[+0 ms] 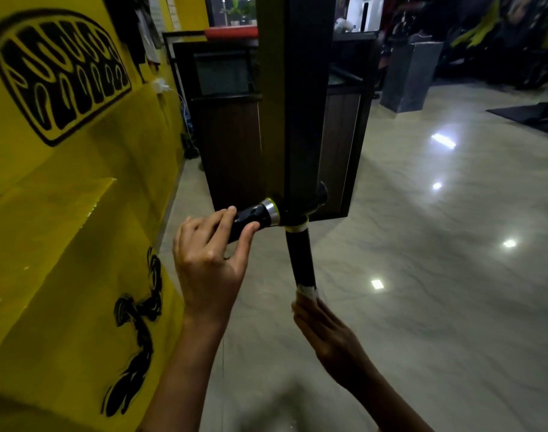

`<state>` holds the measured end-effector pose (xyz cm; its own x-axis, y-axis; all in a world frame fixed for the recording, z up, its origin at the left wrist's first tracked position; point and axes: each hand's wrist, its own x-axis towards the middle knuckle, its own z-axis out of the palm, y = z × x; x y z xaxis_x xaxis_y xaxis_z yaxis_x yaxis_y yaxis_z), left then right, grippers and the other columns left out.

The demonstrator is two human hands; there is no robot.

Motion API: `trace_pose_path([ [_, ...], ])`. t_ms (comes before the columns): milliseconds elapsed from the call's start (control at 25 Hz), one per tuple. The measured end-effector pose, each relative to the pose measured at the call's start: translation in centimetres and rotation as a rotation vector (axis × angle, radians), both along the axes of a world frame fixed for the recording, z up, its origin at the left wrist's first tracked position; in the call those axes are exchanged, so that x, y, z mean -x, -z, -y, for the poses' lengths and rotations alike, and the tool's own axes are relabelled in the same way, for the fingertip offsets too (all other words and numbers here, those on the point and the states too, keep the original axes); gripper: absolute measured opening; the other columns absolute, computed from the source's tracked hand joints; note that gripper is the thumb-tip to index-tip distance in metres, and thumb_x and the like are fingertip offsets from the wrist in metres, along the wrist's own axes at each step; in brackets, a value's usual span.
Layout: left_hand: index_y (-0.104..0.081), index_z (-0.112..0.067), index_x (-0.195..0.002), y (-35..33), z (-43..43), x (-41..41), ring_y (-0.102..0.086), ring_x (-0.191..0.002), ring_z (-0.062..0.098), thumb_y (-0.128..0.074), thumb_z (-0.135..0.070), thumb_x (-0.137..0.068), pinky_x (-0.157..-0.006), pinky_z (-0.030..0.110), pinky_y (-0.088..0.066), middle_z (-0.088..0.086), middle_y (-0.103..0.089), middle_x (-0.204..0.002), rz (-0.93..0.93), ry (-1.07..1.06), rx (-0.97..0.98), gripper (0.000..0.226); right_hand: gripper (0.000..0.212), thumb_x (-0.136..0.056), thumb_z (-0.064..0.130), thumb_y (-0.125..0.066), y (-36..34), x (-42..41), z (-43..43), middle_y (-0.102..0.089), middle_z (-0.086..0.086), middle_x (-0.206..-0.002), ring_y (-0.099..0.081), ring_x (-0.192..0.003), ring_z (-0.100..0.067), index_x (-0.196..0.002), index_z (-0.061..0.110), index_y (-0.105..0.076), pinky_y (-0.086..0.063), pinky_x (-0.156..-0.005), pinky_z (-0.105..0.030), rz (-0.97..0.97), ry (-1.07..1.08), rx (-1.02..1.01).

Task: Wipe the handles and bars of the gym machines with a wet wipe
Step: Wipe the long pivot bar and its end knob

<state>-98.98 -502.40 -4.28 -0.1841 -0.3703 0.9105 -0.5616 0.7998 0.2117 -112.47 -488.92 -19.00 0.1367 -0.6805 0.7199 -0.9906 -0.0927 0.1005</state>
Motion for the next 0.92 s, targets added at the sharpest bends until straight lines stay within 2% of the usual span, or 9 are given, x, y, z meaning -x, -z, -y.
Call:
trace_pose_path([
  [160, -0.069, -0.001, -0.101, 0.1, 0.1, -0.1, -0.049, -0.09, 0.019, -0.066, -0.031, -0.083, -0.083, 0.038, -0.041, 0.013, -0.07, -0.093, 0.006, -0.016, 0.011, 0.035, 0.027, -0.098, 0.002, -0.039, -6.8, 0.2, 2.8, -0.048, -0.021, -0.133, -0.031, -0.135, -0.03, -0.121, -0.004, -0.051, -0.029, -0.112, -0.04, 0.041, -0.009, 0.181],
  [240, -0.069, -0.001, -0.101, 0.1, 0.1, -0.2, -0.049, -0.09, 0.019, -0.066, -0.031, -0.084, -0.082, 0.038, -0.042, 0.013, -0.07, -0.093, 0.018, -0.02, 0.022, 0.035, 0.029, -0.098, 0.001, -0.035, -9.0, 0.1, 5.1, -0.057, -0.023, -0.123, -0.038, -0.13, -0.032, -0.113, -0.006, -0.059, -0.029, -0.11, -0.044, 0.025, 0.047, 0.177],
  [360, -0.068, 0.0, -0.102, 0.0, -0.1, -0.3, -0.048, -0.09, 0.019, -0.065, -0.031, -0.084, -0.08, 0.036, -0.04, 0.013, -0.07, -0.092, 0.029, -0.013, 0.028, 0.035, 0.023, -0.093, 0.002, -0.046, -5.9, -0.1, 5.4, -0.067, -0.018, -0.101, -0.051, -0.119, -0.031, -0.092, -0.003, -0.069, -0.027, -0.113, -0.04, -0.056, 0.065, 0.074],
  [480, -0.069, -0.001, -0.101, -0.1, -0.1, -0.2, -0.047, -0.089, 0.019, -0.064, -0.032, -0.084, -0.079, 0.04, -0.044, 0.013, -0.07, -0.092, 0.022, -0.005, 0.027, 0.036, 0.018, -0.092, 0.005, -0.053, -1.0, -0.2, 1.9, -0.068, -0.012, -0.092, -0.057, -0.113, -0.027, -0.085, 0.001, -0.07, -0.025, -0.115, -0.034, -0.04, 0.033, -0.043],
  [560, -0.069, 0.0, -0.1, -0.1, -0.1, -0.1, -0.048, -0.089, 0.019, -0.064, -0.032, -0.084, -0.078, 0.044, -0.048, 0.013, -0.07, -0.092, 0.007, 0.005, 0.023, 0.036, 0.025, -0.095, 0.008, -0.046, 0.0, -0.7, 0.0, -0.069, -0.015, -0.1, -0.056, -0.115, -0.025, -0.094, 0.001, -0.071, -0.037, -0.108, -0.038, 0.1, 0.002, 0.007],
  [640, -0.069, -0.001, -0.1, -0.1, -0.1, -0.1, -0.048, -0.088, 0.019, -0.065, -0.032, -0.084, -0.078, 0.046, -0.05, 0.013, -0.07, -0.091, -0.005, 0.002, 0.019, 0.036, 0.026, -0.097, 0.01, -0.041, -2.3, -0.9, 0.0, -0.062, -0.018, -0.117, -0.051, -0.12, -0.024, -0.11, 0.001, -0.061, -0.046, -0.099, -0.037, 0.346, -0.035, 0.177],
  [720, -0.069, -0.001, -0.1, -0.1, 0.0, 0.0, -0.048, -0.089, 0.018, -0.065, -0.032, -0.084, -0.079, 0.045, -0.049, 0.012, -0.07, -0.091, -0.004, -0.006, 0.017, 0.035, 0.03, -0.097, 0.014, -0.04, -6.1, -0.7, 1.8, -0.053, -0.019, -0.128, -0.05, -0.121, -0.027, -0.125, 0.003, -0.046, -0.046, -0.099, -0.032, 0.647, -0.041, 0.336],
  [800, -0.069, -0.002, -0.1, -0.1, 0.0, -0.1, -0.048, -0.09, 0.018, -0.064, -0.033, -0.084, -0.079, 0.046, -0.048, 0.012, -0.07, -0.091, 0.003, -0.005, 0.01, 0.035, 0.037, -0.095, 0.012, -0.043, -8.6, -0.1, 4.5, -0.051, -0.021, -0.131, -0.053, -0.118, -0.031, -0.131, 0.005, -0.038, -0.046, -0.097, -0.033, 0.864, -0.055, 0.38],
  [920, -0.069, -0.002, -0.1, 0.1, 0.0, -0.3, -0.048, -0.091, 0.019, -0.064, -0.033, -0.084, -0.08, 0.044, -0.047, 0.012, -0.07, -0.091, 0.015, -0.009, 0.029, 0.035, 0.047, -0.087, 0.007, -0.05, -7.5, -0.4, 5.9, -0.049, -0.015, -0.13, -0.048, -0.121, -0.012, -0.133, 0.006, -0.038, -0.047, -0.096, -0.024, 0.892, -0.075, 0.361],
])
